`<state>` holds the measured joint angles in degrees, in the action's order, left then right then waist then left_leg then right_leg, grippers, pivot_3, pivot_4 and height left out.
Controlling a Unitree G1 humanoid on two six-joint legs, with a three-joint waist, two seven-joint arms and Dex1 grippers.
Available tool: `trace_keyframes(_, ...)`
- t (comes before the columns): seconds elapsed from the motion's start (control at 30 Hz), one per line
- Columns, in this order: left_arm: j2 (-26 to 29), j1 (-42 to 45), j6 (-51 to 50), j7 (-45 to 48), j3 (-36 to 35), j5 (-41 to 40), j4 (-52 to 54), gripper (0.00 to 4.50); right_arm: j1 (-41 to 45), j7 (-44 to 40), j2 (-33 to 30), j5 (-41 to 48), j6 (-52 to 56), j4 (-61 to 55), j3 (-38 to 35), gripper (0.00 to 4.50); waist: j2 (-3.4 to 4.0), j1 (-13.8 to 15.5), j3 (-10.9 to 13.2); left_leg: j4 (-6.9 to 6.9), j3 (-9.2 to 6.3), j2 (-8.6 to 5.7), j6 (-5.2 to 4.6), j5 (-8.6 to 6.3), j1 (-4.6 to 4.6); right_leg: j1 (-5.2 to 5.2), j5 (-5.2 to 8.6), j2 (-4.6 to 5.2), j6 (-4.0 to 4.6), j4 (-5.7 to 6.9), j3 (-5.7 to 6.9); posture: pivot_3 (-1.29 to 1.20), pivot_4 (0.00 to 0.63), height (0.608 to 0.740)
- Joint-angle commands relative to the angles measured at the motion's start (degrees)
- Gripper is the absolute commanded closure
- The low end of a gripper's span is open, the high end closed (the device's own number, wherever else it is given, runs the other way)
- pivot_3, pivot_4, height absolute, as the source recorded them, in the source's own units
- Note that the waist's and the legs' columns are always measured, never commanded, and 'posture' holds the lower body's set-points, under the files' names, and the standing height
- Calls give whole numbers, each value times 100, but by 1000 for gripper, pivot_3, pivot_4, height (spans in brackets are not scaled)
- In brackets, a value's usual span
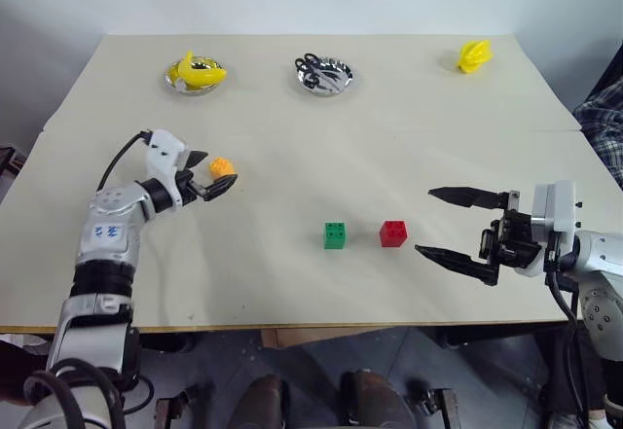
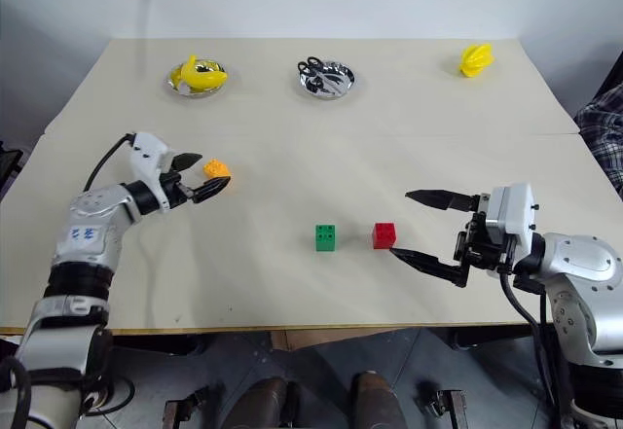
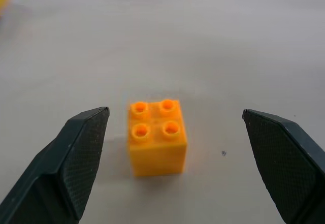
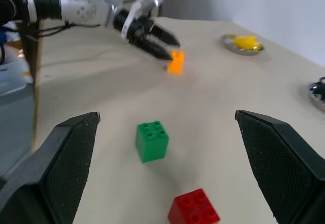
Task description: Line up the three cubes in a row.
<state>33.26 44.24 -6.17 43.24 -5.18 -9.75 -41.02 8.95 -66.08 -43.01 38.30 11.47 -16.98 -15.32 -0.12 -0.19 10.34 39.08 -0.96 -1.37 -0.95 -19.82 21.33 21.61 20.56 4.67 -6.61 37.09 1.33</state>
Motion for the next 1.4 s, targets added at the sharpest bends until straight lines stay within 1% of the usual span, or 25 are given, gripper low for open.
trace_keyframes(0.03, -35, 260, 392, -130, 69, 251, -550, 30, -103, 182, 37, 132, 10, -349, -174, 0, -2, 15, 1, 1, -1, 0, 0, 0, 0, 0, 0, 1, 0, 0, -1, 0, 150, 740)
trace_keyframes(0.2, -153, 561, 690, -338, 18, 364, -1199, 30, -234, 340, 75, 137, -1, -475, -224, 0, -7, 39, 4, 6, -5, -2, 0, 0, 4, -1, -1, 8, -1, 1, -13, 0, 150, 740)
trace_keyframes(0.23, -183, 636, 745, -381, 0, 365, -1328, 204, -267, 363, 86, 129, -9, -489, -227, 0, -9, 50, 5, 8, -6, -2, 0, 0, 6, -1, -1, 8, -1, 1, -13, 0, 150, 740)
trace_keyframes(0.3, -246, 739, 751, -384, -53, 301, -1529, 599, -320, 384, 97, 114, -25, -510, -217, 0, -11, 75, 4, 11, -10, -2, 1, 0, 8, -1, -1, 8, -1, 1, -13, 0, 150, 740)
trace_keyframes(0.33, -280, 780, 763, -389, -76, 275, -1612, 870, -332, 392, 104, 103, -38, -508, -206, 0, -11, 88, 4, 11, -9, -3, 1, 0, 9, -1, -1, 8, -2, 1, -13, 0, 150, 740)
trace_keyframes(0.43, -343, 835, 877, -376, -77, 325, -1755, 1855, -351, 406, 113, 89, -49, -500, -190, 0, -11, 105, 4, 11, -8, -5, 0, 0, 9, -1, -1, 9, -3, 1, -11, 0, 150, 740)
trace_keyframes(0.47, -356, 837, 893, -347, -67, 343, -1786, 2247, -366, 408, 115, 88, -51, -501, -189, 0, -11, 109, 4, 11, -8, -5, 1, 0, 9, -1, -1, 8, -3, 1, -10, 0, 150, 740)
trace_keyframes(0.53, -375, 849, 983, -364, -88, 343, -1848, 2828, -397, 409, 109, 93, -40, -508, -185, 0, -11, 119, 4, 11, -8, -4, 1, 0, 9, -1, -1, 8, -3, 1, -9, 0, 150, 740)
trace_keyframes(0.57, -385, 850, 1008, -351, -117, 318, -1868, 3033, -423, 411, 107, 93, -43, -516, -191, 0, -11, 120, 4, 11, -8, -4, 1, 0, 9, -1, -1, 8, -3, 1, -8, 0, 150, 740)
trace_keyframes(0.63, -387, 824, 1142, -201, -173, 247, -1846, 3020, -476, 400, 92, 102, -37, -531, -206, 0, -11, 124, 4, 11, -7, -4, 1, 0, 9, 0, -1, 8, -3, 2, -9, 0, 150, 740)
trace_keyframes(0.73, -304, 668, 1493, 793, -304, -114, -1425, 3020, -587, 371, 28, 131, -38, -565, -310, 0, -11, 138, 4, 11, -7, -4, 1, 0, 9, 0, -1, 7, -3, 1, -6, 0, 150, 740)
trace_keyframes(0.83, -66, 216, 1615, 2362, -48, -369, -514, 3020, -734, 305, -110, 188, -3, -587, -537, 0, -11, 136, 4, 11, -7, -4, 1, 0, 9, 0, -1, 8, -3, 0, -5, 0, 150, 740)
trace_keyframes(0.87, 27, -42, 1519, 2944, 49, -571, 7, 3020, -829, 259, -186, 220, 29, -608, -666, 0, -11, 136, 4, 11, -7, -4, 1, 0, 9, 0, -1, 8, -2, 0, -6, 0, 150, 740)
trace_keyframes(0.93, 190, -450, 1164, 3632, 201, -855, 818, 3020, -1059, 144, -337, 293, 97, -660, -923, 0, -8, 124, 2, 6, -8, -3, 1, 0, 10, -1, -1, 9, -2, -5, -16, 0, 150, 740)
trace_keyframes(1.0, 337, -737, 1167, 4058, 426, -818, 1206, 3020, -1307, 13, -469, 340, 147, -707, -1124, 0, -8, 127, 2, 6, -13, 1, 1, 0, 9, -5, -1, 9, -2, -9, -16, 0, 150, 740)
trace_keyframes(1.07, 341, -847, 1281, 4248, 586, -714, 1249, 3020, -1484, -58, -549, 378, 217, -757, -1233, 0, -8, 142, 2, 10, -13, 1, 2, 0, 9, -9, -1, 9, -2, -10, -18, 0, 150, 740)
trace_keyframes(1.13, 175, -790, 1305, 4209, 698, -628, 1065, 3020, -1639, -75, -589, 414, 295, -834, -1314, 0, -9, 172, 3, 19, -13, 0, 2, 2, 7, -14, -1, 10, -2, -19, -19, 0, 150, 740)
trace_keyframes(1.3, -292, -284, 1836, 3920, 1079, -39, 58, 3020, -1765, -42, -629, 477, 463, -1010, -1329, 0, -10, 165, 3, 26, -9, -5, -3, 4, 3, -18, -2, 9, -3, -14, -24, 0, 150, 740)
trace_keyframes(1.4, -410, -17, 2068, 3797, 1225, 242, -511, 3020, -1776, -6, -616, 503, 542, -1104, -1303, 0, -11, 149, 3, 25, -9, -3, -3, 4, 4, -13, -2, 4, -3, 1, -24, 0, 150, 740)
